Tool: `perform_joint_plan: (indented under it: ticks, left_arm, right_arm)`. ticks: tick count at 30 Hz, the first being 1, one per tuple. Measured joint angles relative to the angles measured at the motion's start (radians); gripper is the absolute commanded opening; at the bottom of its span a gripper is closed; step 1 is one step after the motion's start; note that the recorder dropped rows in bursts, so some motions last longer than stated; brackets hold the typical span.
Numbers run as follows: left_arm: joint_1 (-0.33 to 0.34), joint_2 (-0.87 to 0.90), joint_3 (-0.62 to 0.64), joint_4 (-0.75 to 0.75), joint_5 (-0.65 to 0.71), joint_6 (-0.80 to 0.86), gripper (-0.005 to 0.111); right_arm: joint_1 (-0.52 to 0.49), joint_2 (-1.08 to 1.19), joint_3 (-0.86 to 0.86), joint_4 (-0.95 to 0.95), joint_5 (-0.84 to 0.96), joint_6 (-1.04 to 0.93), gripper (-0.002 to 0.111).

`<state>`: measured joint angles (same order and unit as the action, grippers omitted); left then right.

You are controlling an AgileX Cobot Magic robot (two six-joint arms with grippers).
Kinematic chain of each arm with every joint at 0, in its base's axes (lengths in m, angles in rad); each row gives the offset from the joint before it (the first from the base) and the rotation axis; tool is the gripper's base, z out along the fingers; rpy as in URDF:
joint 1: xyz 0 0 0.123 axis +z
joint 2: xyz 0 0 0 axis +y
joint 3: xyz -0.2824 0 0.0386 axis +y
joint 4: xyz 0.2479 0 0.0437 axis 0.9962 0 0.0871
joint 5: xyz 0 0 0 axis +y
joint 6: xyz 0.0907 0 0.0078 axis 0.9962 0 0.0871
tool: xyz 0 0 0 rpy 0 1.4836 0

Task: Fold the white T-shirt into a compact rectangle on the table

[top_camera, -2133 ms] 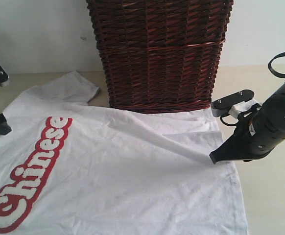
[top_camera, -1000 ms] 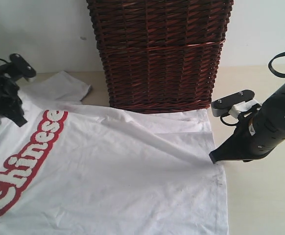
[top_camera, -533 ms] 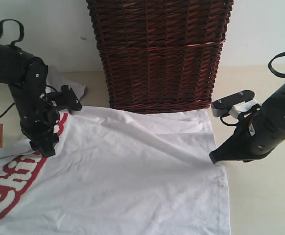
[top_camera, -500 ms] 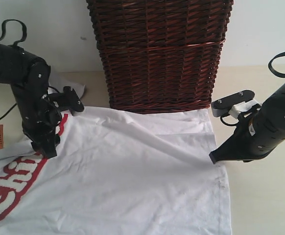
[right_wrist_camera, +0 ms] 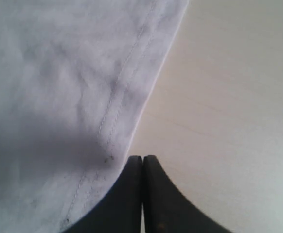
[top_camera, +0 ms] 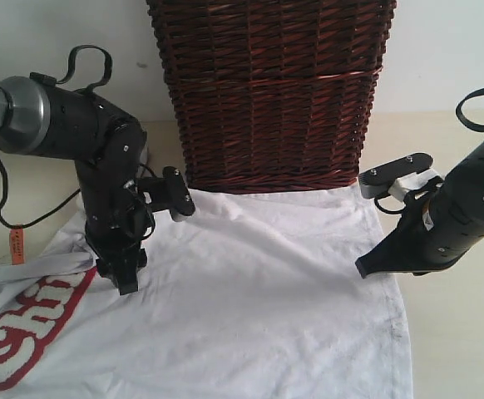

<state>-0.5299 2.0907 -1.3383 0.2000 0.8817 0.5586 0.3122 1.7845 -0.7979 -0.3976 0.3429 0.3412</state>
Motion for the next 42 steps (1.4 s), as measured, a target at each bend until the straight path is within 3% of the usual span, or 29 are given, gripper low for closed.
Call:
perform_joint_plan:
  ticks: [11,15,19,22,25,32,35,40,42]
  left_arm:
    - [0.009,-0.044,0.000,0.210,-0.109,-0.231,0.052]
    - [0.058,-0.110,0.000,0.210,-0.224,-0.353,0.053]
    - [0.155,-0.132,0.000,0.207,-0.310,-0.559,0.053]
    - [0.240,-0.112,0.000,0.145,-0.343,-0.647,0.053]
    - [0.291,-0.075,0.000,0.037,-0.378,-0.631,0.053]
    - [0.284,-0.008,0.000,-0.104,-0.531,-0.570,0.052]
    - [0.265,0.021,0.000,-0.111,-0.559,-0.549,0.045]
    - [0.245,0.035,0.000,-0.115,-0.563,-0.499,0.005]
    - [0.245,0.009,0.000,-0.100,-0.563,-0.489,0.000]
  right_arm:
    - [0.000,0.000,0.000,0.000,0.000,0.000,0.000]
    - [0.000,0.000,0.000,0.000,0.000,0.000,0.000]
    - [0.000,0.000,0.000,0.000,0.000,0.000,0.000]
    - [0.000,0.000,0.000,0.000,0.000,0.000,0.000]
    - [0.000,0.000,0.000,0.000,0.000,0.000,0.000]
    - [0.000,0.000,0.000,0.002,0.000,-0.002,0.000]
    - [0.000,0.000,0.000,0.004,0.000,-0.002,0.000]
    - [0.000,0.000,0.000,0.004,0.000,-0.002,0.000]
    - [0.000,0.000,0.000,0.004,0.000,-0.002,0.000]
